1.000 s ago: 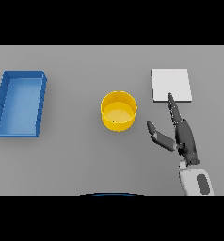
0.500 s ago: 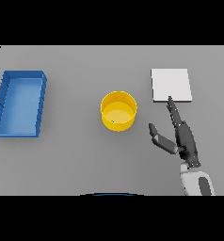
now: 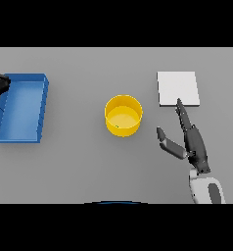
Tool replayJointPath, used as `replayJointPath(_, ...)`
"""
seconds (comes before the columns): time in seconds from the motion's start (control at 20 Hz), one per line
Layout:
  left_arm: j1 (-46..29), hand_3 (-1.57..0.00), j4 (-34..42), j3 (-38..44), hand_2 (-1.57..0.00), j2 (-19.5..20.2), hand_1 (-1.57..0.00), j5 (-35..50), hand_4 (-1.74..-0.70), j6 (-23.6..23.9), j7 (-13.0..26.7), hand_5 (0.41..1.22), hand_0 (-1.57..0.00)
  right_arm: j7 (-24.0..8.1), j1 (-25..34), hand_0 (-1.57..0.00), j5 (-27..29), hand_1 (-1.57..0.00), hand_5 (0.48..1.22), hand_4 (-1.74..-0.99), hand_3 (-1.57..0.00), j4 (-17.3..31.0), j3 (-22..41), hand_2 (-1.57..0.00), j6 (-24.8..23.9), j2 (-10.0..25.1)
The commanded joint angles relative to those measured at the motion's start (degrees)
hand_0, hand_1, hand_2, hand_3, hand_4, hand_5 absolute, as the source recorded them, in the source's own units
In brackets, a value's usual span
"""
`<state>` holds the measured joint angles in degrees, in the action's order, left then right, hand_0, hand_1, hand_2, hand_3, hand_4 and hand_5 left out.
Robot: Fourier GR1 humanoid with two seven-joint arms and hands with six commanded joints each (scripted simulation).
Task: Pick up the red beaker and tilt it to pour out 1 green nut into yellow bowl. Pick up the yellow bowl and place it on the metallic measuring scale.
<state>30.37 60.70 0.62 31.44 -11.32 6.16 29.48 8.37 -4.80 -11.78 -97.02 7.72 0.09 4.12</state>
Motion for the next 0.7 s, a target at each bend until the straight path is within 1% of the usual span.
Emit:
replayJointPath(0.0,-0.3,-1.53,1.3,-0.5,-1.53,-0.2,-1.57,0.2,-1.52,-0.8,1.1,0.818,-1.57,-0.2,0.2,0.00,0.0,0.00,0.670,-1.155,0.00,0.3,0.3,0.00,0.1,-0.3)
replayJointPath(0.05,-1.2,-1.32,3.4,-1.1,-1.28,0.5,-1.34,1.2,-1.37,-3.7,-0.4,0.774,-1.47,-0.2,0.2,0.00,-0.3,0.00,0.670,-1.153,0.00,0.2,0.4,0.00,0.0,-0.4)
replayJointPath(0.1,-1.8,-1.05,4.7,-0.7,-1.02,0.9,-1.07,3.2,-1.23,-6.2,-0.6,0.737,-1.17,0.1,-0.4,0.00,-0.6,0.00,0.670,-1.151,0.00,-0.4,0.6,0.00,-0.2,-0.3)
replayJointPath(0.15,-2.6,-0.84,6.1,-0.4,-0.82,1.0,-0.86,5.5,-1.13,-8.8,-0.7,0.705,-0.94,-0.3,-0.4,0.00,-0.6,0.00,0.670,-1.149,0.00,-0.6,0.2,0.00,-0.1,0.3)
replayJointPath(0.2,-3.2,-0.67,6.6,0.5,-0.65,1.3,-0.69,7.5,-1.05,-10.6,-0.6,0.683,-0.75,0.1,-0.2,0.00,-0.3,0.00,0.671,-1.150,0.00,0.1,0.1,0.00,0.0,0.1)
replayJointPath(0.25,-3.5,-0.54,6.1,-0.1,-0.52,2.1,-0.55,7.2,-0.98,-12.1,-0.2,0.664,-0.60,0.4,-0.7,0.00,0.1,0.00,0.670,-1.153,0.00,-0.3,0.0,0.00,0.2,0.2)
replayJointPath(0.3,-3.2,-0.43,6.1,-1.1,-0.42,2.7,-0.44,6.4,-0.92,-13.4,0.4,0.651,-0.48,-0.3,-0.2,0.00,0.0,0.00,0.670,-1.155,0.00,-0.6,0.4,0.00,0.1,-0.4)
replayJointPath(0.35,-2.9,-0.34,6.1,-1.9,-0.33,3.1,-0.35,5.8,-0.88,-14.2,1.0,0.644,-0.38,-0.5,0.5,0.00,-0.3,0.00,0.669,-1.155,0.00,0.4,0.4,0.00,-0.1,-0.5)
replayJointPath(0.45,-2.4,-0.22,4.8,-3.3,-0.21,3.4,-0.22,3.8,-0.83,-14.6,2.4,0.627,-0.25,0.2,-0.6,0.00,-1.5,0.00,0.665,-1.156,0.00,-0.1,0.7,0.00,-0.8,-0.2)
replayJointPath(0.5,-2.5,-0.18,4.4,-4.0,-0.17,3.4,-0.18,2.8,-0.81,-14.3,2.1,0.627,-0.20,0.1,-0.5,0.00,-2.0,0.00,0.665,-1.157,0.00,-0.1,0.8,0.00,-1.1,-0.1)
replayJointPath(0.65,-1.9,-0.09,3.9,-3.7,-0.09,3.7,-0.09,1.8,-0.78,-12.7,-0.7,0.631,-0.10,-0.9,-0.1,0.00,-2.8,0.00,0.657,-1.154,0.00,-0.3,1.0,0.00,-1.6,-0.2)
